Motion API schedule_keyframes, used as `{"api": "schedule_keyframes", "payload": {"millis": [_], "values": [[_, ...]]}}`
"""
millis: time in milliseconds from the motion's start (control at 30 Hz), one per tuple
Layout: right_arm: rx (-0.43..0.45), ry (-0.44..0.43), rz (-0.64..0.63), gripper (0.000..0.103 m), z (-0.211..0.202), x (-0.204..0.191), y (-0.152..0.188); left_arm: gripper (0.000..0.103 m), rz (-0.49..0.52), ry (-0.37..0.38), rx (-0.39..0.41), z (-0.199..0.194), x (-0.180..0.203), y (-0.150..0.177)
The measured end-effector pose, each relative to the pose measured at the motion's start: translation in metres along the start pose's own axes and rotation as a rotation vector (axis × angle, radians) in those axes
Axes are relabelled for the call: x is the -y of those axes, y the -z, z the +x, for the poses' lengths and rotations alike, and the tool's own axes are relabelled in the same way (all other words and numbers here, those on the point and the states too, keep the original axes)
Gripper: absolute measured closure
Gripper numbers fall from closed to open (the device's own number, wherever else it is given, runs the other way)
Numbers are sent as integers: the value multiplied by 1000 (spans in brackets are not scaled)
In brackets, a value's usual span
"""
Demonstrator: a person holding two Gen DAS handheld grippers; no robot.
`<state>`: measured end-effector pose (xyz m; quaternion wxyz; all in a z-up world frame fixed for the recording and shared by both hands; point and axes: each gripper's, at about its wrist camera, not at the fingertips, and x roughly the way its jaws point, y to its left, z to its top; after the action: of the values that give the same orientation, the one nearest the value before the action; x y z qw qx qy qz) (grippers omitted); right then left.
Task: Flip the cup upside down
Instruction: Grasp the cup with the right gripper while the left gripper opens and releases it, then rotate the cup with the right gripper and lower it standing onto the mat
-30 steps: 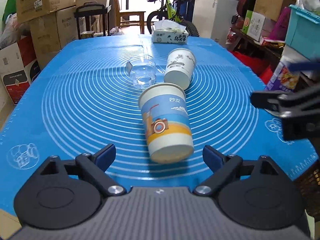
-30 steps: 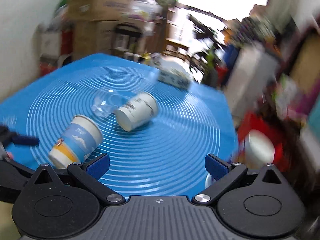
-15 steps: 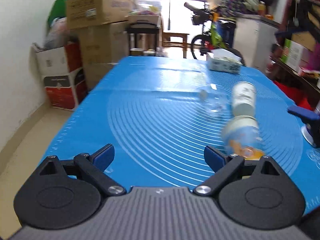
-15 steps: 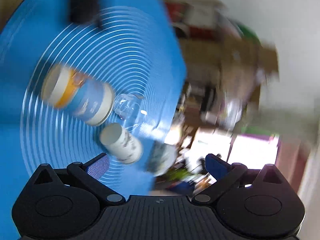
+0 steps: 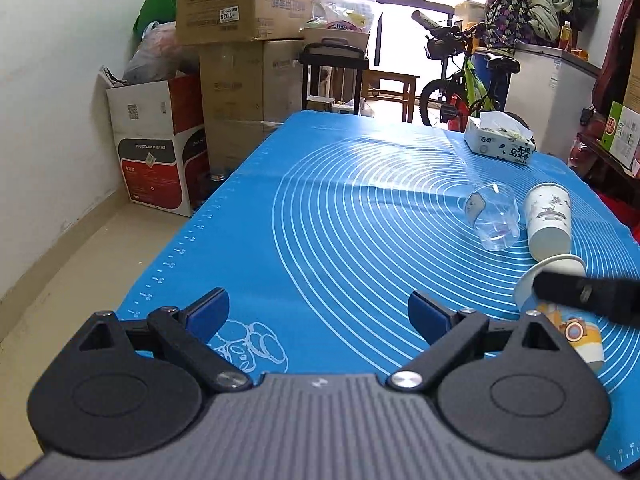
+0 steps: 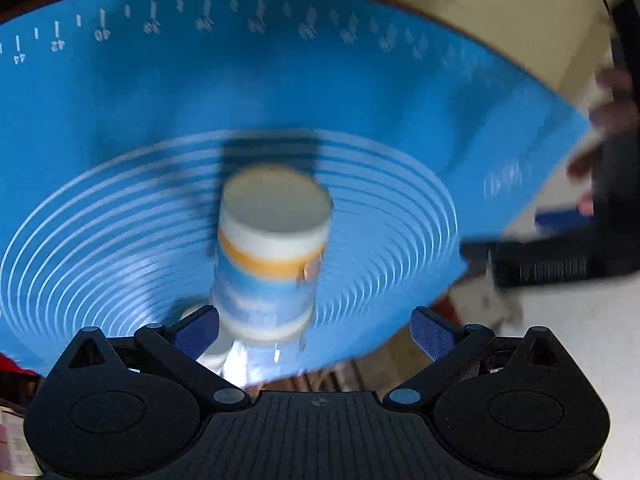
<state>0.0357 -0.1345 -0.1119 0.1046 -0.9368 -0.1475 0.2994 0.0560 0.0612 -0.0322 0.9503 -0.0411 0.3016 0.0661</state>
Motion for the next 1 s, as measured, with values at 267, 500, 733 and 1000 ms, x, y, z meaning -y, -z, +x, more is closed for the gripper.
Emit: {"api": "schedule_keyframes", "payload": {"millis": [267, 500, 733, 1000], "values": [[86, -102, -5, 9, 10, 0, -9, 8, 0, 9, 1, 4, -2, 0], [73, -161, 92, 44, 17, 6, -9, 8, 3, 6, 8, 6, -1, -2], [11, -187, 539, 45, 14, 33, 8, 8, 18, 20, 27, 3, 5, -7], [-147, -157, 1359, 45, -7, 39, 59, 8, 51, 57, 52, 1, 22, -15]]}}
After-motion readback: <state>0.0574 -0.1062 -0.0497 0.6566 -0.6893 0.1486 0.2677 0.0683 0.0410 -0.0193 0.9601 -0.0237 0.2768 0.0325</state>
